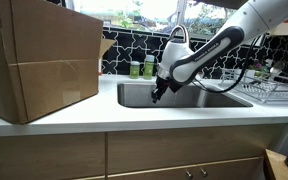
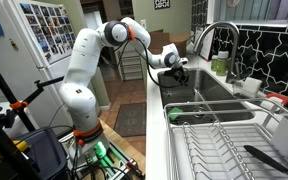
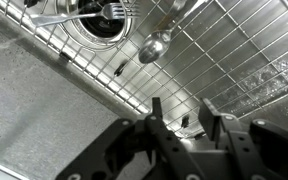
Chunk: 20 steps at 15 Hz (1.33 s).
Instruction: Lift the spoon in the sink, rinse it at the tap and then put it to the left in the sink
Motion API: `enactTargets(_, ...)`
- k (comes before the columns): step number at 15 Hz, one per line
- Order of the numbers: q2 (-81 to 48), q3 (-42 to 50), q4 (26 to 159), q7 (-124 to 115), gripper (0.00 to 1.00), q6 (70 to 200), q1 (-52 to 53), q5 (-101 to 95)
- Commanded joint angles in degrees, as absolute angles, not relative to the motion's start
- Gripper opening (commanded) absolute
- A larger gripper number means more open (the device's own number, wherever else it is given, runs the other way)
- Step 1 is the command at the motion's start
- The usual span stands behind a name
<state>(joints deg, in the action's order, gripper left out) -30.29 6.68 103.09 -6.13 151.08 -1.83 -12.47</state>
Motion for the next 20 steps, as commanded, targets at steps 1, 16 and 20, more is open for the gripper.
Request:
enactTargets(1, -22.64, 8.29, 108.32, -10.45, 0.76, 146.49, 0.22, -11.34)
enactTargets(16, 6.59, 5.56, 127.67, -31.79, 1.00, 134.99, -4.34, -12.37)
enactTargets(20, 10.96, 4.83, 131.18, -33.79, 1.00, 134.56, -5.72, -13.41)
